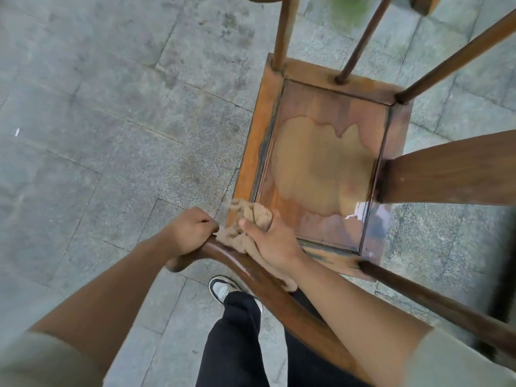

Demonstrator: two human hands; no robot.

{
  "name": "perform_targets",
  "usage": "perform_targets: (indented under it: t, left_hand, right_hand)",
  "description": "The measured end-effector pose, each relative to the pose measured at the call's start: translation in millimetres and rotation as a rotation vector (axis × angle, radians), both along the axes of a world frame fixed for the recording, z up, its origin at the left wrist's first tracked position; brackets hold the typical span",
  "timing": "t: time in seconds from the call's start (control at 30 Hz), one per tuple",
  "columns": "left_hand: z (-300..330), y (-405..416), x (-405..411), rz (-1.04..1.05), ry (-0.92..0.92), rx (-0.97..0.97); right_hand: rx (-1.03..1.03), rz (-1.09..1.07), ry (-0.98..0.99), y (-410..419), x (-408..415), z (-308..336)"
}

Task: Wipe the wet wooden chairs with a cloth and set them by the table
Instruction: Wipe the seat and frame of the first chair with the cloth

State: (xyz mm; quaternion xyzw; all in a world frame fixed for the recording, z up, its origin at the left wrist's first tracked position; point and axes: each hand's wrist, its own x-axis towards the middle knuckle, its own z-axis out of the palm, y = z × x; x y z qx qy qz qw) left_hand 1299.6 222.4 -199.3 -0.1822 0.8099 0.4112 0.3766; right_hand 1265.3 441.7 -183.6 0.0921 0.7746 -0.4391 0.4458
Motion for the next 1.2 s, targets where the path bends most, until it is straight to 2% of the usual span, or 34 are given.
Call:
perform_targets:
  t: [0.07, 0.13, 0.27, 0.4, 0.57, 0.67, 0.73, 0.83, 0.9, 0.97, 1.1, 1.2]
  left_hand:
    - [-3, -1, -5, -0.013, -0.090, 0.047]
    - [-5, -2, -10, -0.010, -0.127, 0.045]
    - [-6, 3, -19, -0.047, -0.187, 0.019]
    - [-18, 5, -30, 0.024, -0.122, -0.151]
    - [-63, 34, -50, -0.169, -0.189, -0.173]
    - [-98, 45, -63, -0.188, -0.135, -0.230]
    - [-123, 43, -77, -0.111, -0.089, -0.289]
    - [-163, 33, -112, 0.077, -0.076, -0.302]
    - [-184, 26, -133, 0.068, -0.073, -0.275]
    - [-189, 24, -145, 0.076, -0.034, -0.253]
    - [-187, 21, -179, 0.294, -0.049, -0.059]
    - [-195, 26, -229, 0.347, -0.063, -0.079]
  right_hand:
    - [0.086, 0.012, -0.004, 11, -15, -22]
    - [0.172, -0.079, -0.014, 36, -24, -44]
    - [0.408, -0.421, 0.025, 108, -41, -75]
    - [0.661, -0.668, 0.136, 164, -53, -99]
    - [0.861, -0.859, 0.211, 221, -79, -137]
    - [0.902, -0.854, 0.124, 245, -89, -166]
    - [0.929, -0.816, 0.085, 242, -91, -185]
    - [1.071, -0.818, 0.152, 211, -91, -205]
    - [1.126, -0.849, 0.193, 186, -84, -210]
    - [1.087, -0.772, 0.276, 160, -74, -207]
    - [0.914, -0.526, 0.509, 94, -49, -198]
    - [0.851, -0.294, 0.643, 107, -51, -197]
